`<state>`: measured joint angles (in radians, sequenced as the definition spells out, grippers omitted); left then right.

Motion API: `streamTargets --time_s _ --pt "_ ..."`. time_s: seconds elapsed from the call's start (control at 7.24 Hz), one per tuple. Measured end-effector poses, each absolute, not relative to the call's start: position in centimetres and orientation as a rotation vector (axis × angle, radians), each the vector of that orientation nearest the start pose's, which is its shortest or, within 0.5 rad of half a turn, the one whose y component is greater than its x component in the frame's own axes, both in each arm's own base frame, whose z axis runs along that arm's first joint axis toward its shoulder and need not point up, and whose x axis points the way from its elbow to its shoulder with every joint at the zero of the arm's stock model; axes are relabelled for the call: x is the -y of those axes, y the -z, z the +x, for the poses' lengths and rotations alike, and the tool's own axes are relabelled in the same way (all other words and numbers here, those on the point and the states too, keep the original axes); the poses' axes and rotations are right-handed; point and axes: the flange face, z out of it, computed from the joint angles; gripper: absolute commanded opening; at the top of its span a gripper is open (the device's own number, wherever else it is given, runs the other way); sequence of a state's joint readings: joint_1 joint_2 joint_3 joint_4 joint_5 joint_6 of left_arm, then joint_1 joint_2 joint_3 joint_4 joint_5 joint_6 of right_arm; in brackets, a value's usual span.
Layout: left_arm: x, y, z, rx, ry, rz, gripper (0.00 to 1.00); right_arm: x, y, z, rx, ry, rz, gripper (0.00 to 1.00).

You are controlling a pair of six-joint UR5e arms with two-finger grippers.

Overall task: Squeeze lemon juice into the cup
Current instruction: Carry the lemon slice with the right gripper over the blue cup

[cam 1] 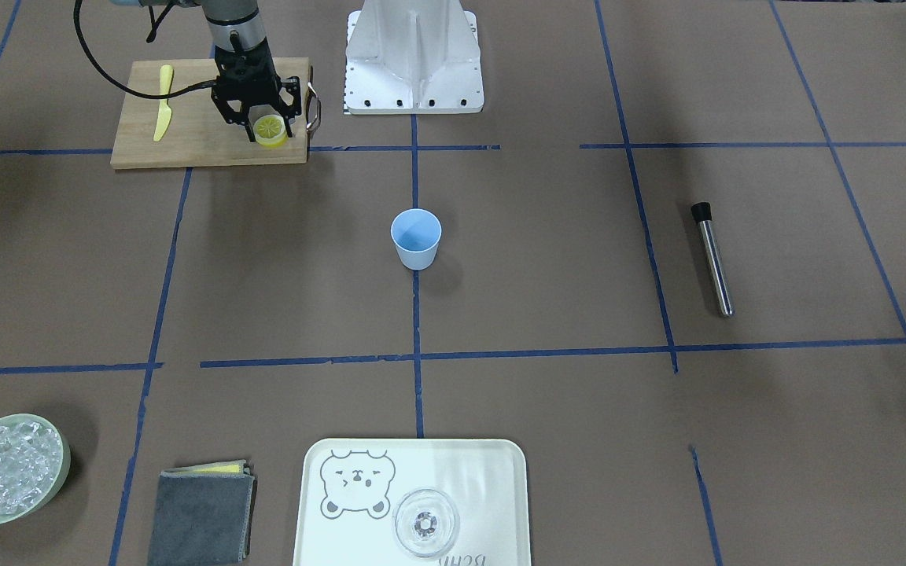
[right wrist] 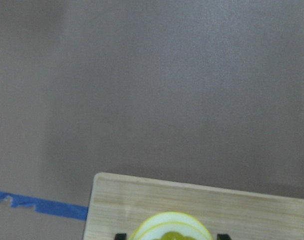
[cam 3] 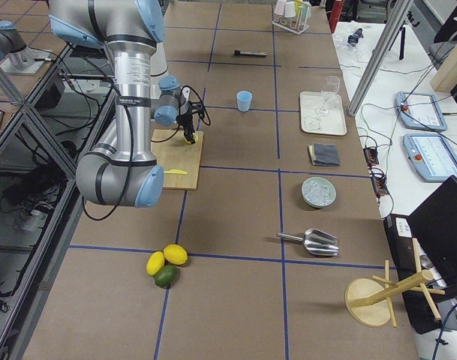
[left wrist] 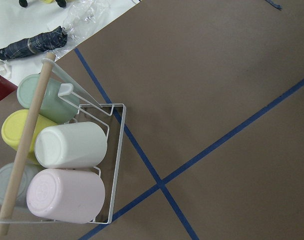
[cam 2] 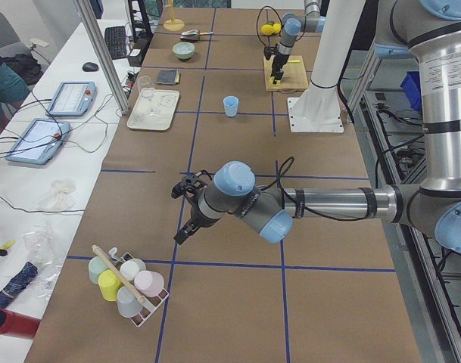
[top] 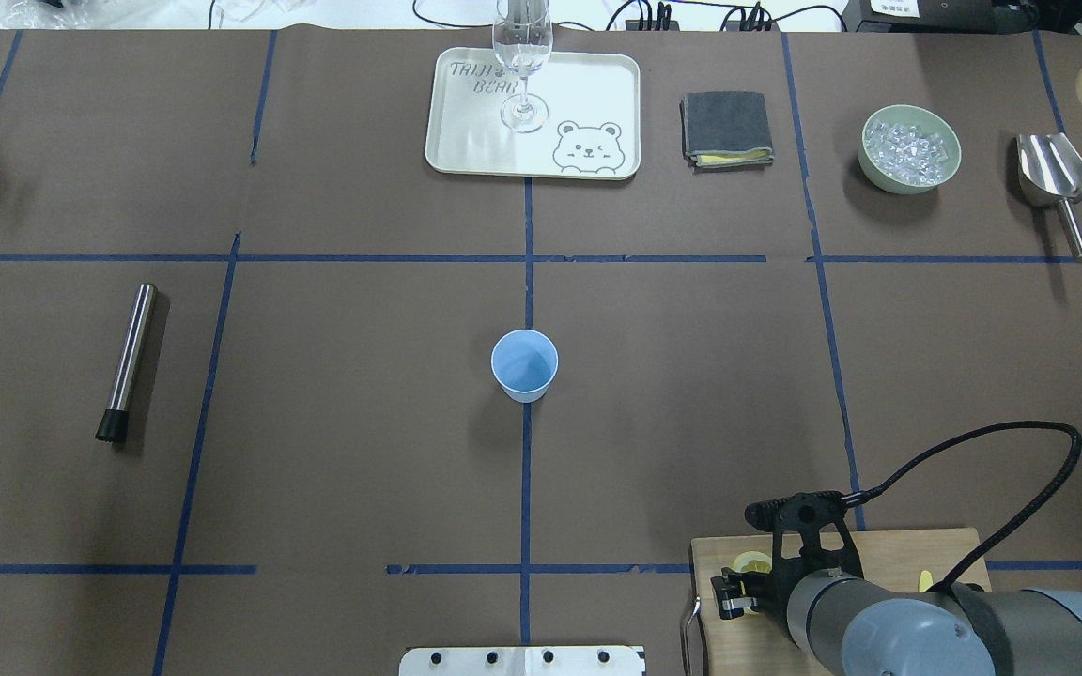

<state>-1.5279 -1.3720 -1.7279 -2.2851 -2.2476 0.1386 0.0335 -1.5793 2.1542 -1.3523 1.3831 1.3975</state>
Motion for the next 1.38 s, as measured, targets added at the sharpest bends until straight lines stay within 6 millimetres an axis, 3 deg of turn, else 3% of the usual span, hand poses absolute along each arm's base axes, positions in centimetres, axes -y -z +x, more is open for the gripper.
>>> streamTargets --time_s 0.41,0.83,1.1,1.38 --pt "42.7 -60.0 -5.3 -0.623 -0.396 0.686 1.0 17.0 -36.5 -45.4 0.779 0.051 0.262 0.27" --pt "42.5 -60.2 -5.3 -0.623 -0.394 0.685 1.0 17.4 -33.8 -43.7 0.783 0.047 0.248 0.27" --pt "42.5 -60.2 -5.3 -0.623 -0.393 0.684 1.0 19.1 -30.6 -43.2 0.788 0.025 0.205 0.27" --pt "42.4 -60.3 -5.3 -0.624 -0.393 0.682 1.0 21.8 -24.6 -44.5 0.78 0.004 0.183 0.27"
